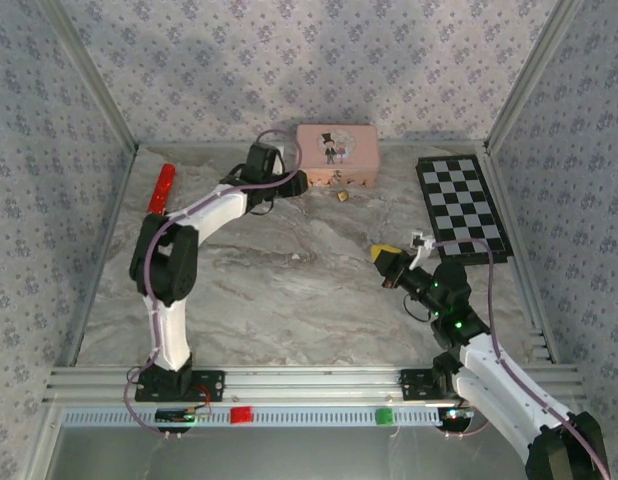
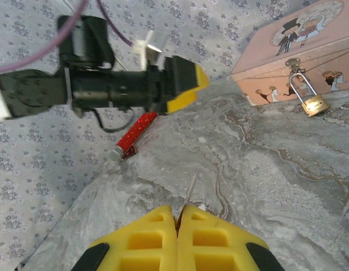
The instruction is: Unlock the padlock with the key
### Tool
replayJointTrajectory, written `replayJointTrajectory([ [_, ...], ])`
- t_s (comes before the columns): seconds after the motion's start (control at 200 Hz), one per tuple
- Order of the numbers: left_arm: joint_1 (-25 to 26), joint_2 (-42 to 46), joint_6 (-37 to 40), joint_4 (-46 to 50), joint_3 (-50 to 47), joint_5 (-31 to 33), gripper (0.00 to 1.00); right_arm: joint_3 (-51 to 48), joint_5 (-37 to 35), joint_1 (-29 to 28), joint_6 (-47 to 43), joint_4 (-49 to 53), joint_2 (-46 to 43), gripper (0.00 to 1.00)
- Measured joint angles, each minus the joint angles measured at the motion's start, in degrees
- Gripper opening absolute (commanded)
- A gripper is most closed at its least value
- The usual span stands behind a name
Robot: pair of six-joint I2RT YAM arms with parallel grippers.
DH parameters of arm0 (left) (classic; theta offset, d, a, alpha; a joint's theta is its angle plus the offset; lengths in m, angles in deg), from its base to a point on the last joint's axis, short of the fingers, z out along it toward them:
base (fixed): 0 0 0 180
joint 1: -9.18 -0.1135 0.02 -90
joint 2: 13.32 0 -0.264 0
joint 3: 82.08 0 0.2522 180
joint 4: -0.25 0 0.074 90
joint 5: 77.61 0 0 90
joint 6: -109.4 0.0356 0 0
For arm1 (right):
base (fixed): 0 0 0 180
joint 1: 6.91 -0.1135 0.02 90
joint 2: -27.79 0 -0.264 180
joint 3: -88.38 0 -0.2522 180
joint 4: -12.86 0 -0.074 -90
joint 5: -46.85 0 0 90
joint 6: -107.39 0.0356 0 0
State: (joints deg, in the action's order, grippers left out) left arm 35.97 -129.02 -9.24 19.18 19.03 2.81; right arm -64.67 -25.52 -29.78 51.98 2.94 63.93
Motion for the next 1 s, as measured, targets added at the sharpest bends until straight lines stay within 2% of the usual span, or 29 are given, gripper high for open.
replayJointTrajectory([
  [0.185,2.3,-10.5,-4.0,-5.2,7.3,-3.9,0.66,-0.4,-0.4,0.7,0.5,2.3,-3.3,0.00],
  [0.36,4.4,-16.6,-6.6,-6.9,13.3,-4.1,0.62,-1.2,-0.4,0.9,1.6,2.7,-6.1,0.00],
  [0.675,5.9,-27.1,-10.5,-6.3,27.6,-4.1,0.58,-2.1,-0.2,1.2,2.1,2.6,-6.7,0.00],
  [0.999,7.2,-33.3,-11.9,-3.3,35.2,-3.7,0.54,-3.1,0.3,2.9,2.1,2.7,-8.2,0.00],
])
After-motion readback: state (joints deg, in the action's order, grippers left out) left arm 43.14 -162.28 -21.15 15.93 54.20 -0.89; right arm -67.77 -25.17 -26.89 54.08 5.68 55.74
